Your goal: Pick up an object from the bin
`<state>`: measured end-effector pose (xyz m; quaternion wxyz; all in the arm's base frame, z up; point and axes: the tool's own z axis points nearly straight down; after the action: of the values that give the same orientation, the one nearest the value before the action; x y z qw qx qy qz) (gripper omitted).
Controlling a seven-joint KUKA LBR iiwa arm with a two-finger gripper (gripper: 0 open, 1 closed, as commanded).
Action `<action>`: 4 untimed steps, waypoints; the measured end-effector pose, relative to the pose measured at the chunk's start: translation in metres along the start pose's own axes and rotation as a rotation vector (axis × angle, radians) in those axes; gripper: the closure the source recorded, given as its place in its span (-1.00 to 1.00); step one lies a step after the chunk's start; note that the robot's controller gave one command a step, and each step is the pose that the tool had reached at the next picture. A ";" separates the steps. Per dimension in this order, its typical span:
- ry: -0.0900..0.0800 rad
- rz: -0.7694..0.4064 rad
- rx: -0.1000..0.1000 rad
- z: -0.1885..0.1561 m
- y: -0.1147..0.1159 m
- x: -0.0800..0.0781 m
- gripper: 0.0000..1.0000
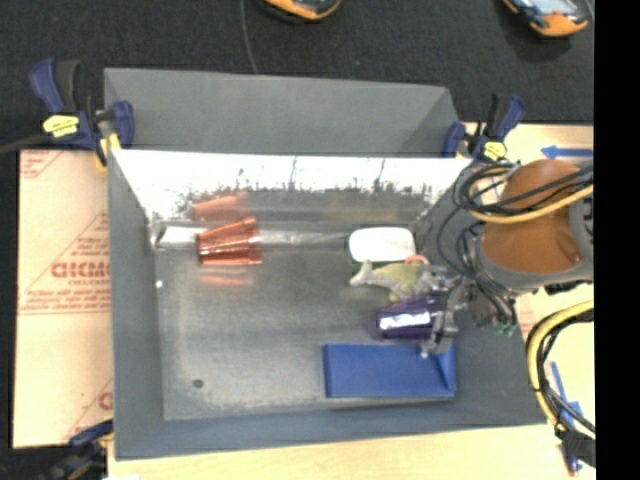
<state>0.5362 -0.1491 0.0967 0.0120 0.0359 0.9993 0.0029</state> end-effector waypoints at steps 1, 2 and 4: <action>0.007 -0.002 -0.001 -0.047 0.000 0.000 1.00; 0.000 -0.003 0.001 -0.076 0.000 -0.001 1.00; 0.001 -0.004 0.001 -0.086 -0.001 -0.001 1.00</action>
Offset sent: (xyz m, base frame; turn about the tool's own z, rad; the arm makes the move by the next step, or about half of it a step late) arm -0.0023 0.0002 0.0724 -0.0013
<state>0.5353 -0.1506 0.1825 0.0113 0.0337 0.9994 0.0023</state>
